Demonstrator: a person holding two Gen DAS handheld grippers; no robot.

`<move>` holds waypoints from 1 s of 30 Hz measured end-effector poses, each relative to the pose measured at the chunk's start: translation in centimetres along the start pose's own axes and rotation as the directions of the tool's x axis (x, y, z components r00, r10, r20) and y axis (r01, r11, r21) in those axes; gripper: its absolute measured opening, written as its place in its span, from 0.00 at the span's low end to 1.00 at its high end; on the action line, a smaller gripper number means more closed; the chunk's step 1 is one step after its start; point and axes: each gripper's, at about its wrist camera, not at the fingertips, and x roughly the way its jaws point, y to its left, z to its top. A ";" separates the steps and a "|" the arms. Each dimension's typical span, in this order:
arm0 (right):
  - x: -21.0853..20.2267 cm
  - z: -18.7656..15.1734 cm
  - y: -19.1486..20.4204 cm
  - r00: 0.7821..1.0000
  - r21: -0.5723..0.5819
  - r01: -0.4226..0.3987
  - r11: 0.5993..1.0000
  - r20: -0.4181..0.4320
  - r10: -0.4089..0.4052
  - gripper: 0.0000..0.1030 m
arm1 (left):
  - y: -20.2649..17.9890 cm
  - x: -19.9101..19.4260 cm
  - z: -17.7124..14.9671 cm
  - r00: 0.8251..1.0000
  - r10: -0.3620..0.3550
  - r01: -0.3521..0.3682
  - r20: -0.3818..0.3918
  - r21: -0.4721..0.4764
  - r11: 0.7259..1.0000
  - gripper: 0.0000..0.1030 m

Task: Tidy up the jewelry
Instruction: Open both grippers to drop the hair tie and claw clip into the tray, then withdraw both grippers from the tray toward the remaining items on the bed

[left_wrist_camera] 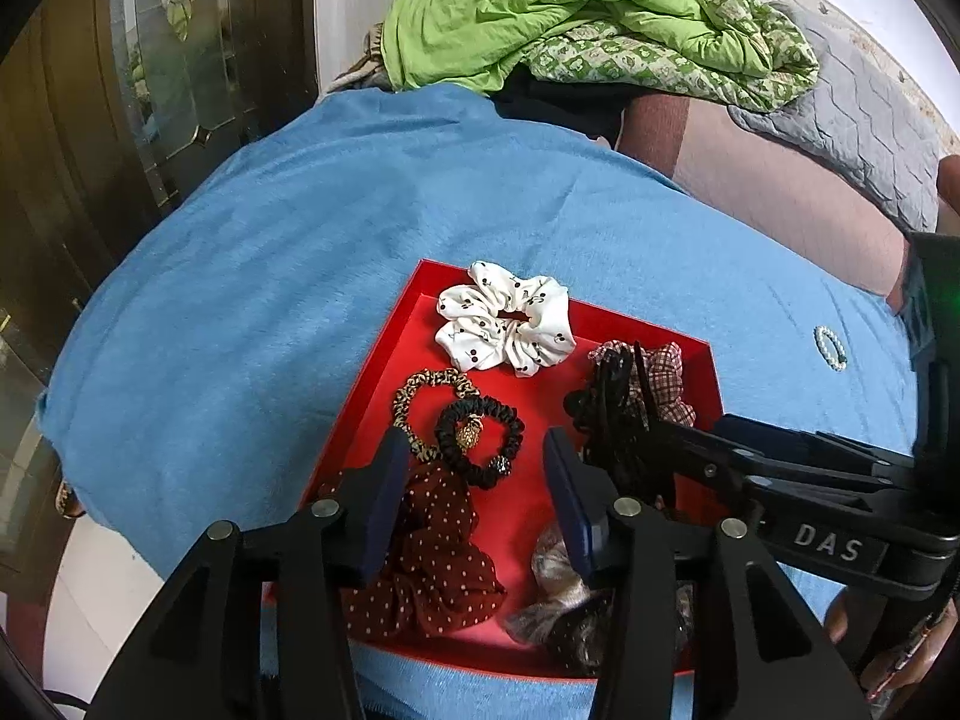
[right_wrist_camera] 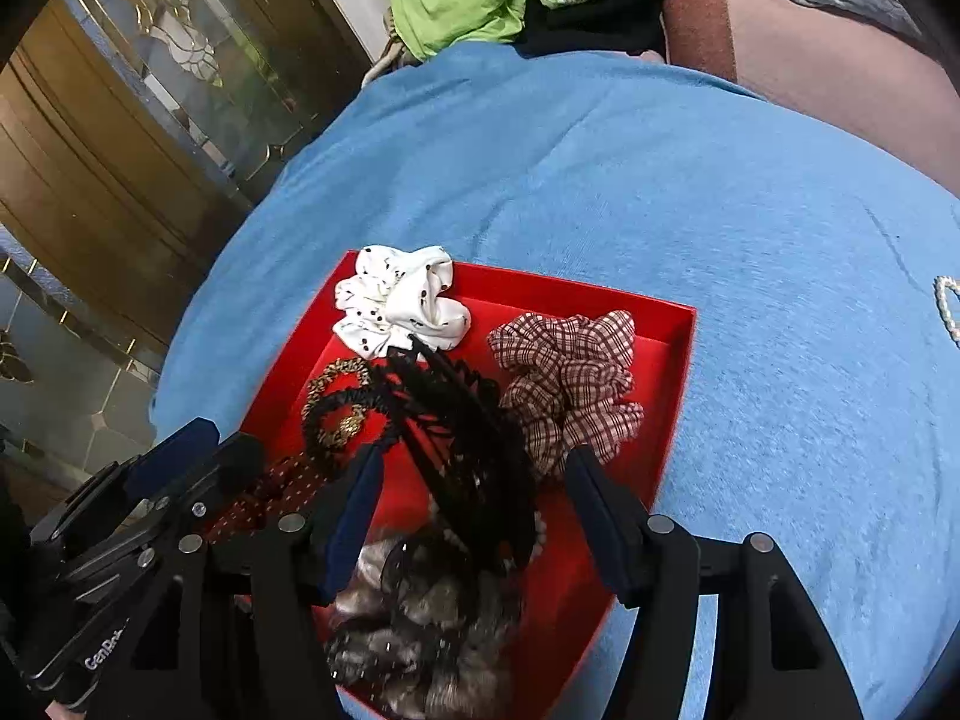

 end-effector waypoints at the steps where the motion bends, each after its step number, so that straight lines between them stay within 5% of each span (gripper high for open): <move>1: -0.4 -0.2 0.0 1.000 0.000 0.001 1.000 0.006 -0.001 0.66 | -0.1 -0.2 -0.1 1.000 0.006 -0.006 0.002 0.004 1.000 0.44; 22: -8.4 -5.8 -9.6 0.992 0.151 0.074 0.986 0.092 -0.089 0.70 | -8.2 -4.1 -1.8 0.998 0.052 -0.058 0.038 0.185 0.981 0.57; 30: -11.7 -10.0 -15.5 0.975 0.194 0.175 0.965 0.101 -0.197 0.72 | -12.1 -4.1 -2.6 1.000 0.019 -0.020 0.007 0.267 0.964 0.62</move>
